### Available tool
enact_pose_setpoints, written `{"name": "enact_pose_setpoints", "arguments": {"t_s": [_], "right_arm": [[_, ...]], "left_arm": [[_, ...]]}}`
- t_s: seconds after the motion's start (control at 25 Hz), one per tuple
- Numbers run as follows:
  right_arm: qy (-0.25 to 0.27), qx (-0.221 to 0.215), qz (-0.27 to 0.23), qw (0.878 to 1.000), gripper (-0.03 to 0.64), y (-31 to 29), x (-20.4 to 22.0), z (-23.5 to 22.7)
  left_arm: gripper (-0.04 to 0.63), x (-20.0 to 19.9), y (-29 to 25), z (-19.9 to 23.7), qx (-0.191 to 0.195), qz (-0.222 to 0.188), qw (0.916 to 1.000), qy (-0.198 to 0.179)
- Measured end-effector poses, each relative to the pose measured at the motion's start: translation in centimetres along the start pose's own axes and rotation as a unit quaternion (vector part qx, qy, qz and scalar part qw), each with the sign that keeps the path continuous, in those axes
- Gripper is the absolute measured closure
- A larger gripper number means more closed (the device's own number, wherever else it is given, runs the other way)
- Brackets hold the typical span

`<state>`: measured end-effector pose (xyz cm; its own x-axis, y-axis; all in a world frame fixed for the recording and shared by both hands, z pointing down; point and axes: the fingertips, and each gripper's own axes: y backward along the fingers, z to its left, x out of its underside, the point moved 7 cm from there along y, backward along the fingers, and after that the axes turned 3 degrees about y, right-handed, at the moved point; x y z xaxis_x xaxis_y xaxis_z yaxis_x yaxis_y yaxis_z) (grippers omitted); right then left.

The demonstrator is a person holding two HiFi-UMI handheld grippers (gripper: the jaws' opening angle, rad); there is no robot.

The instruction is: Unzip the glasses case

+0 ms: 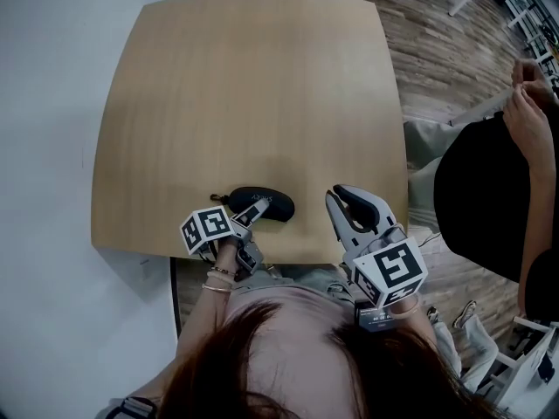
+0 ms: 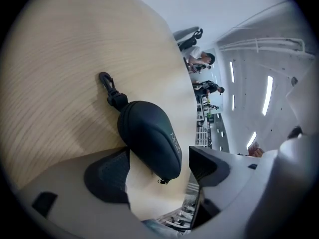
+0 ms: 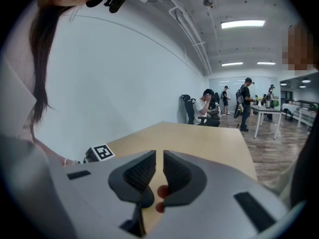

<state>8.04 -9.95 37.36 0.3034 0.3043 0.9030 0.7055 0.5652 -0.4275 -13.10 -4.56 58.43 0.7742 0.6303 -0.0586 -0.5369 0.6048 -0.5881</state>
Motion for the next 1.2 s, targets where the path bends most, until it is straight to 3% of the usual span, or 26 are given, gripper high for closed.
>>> {"name": "enact_pose_setpoints", "arguments": {"t_s": [0.36,0.56,0.84,1.2], "right_arm": [[0.007,0.006,0.004,1.0,0.568,0.1,0.6,-0.5],[0.007,0.015,0.003,1.0,0.568,0.4,0.6,-1.0],[0.006,0.016,0.006,1.0,0.568,0.9,1.1,-1.2],[0.011,0.022,0.002,1.0,0.568,1.1,1.5,-1.6]], "left_arm": [[0.241,-2.2,-1.8,-1.9,-0.04,0.014,0.9948,-0.092],[0.241,-2.2,-2.7,-2.3,-0.068,0.019,0.9896,-0.125],[0.236,-2.0,-3.8,-3.5,-0.108,0.024,0.9761,-0.187],[0.236,-2.1,-7.1,-5.9,-0.145,0.079,0.9457,-0.28]]}}
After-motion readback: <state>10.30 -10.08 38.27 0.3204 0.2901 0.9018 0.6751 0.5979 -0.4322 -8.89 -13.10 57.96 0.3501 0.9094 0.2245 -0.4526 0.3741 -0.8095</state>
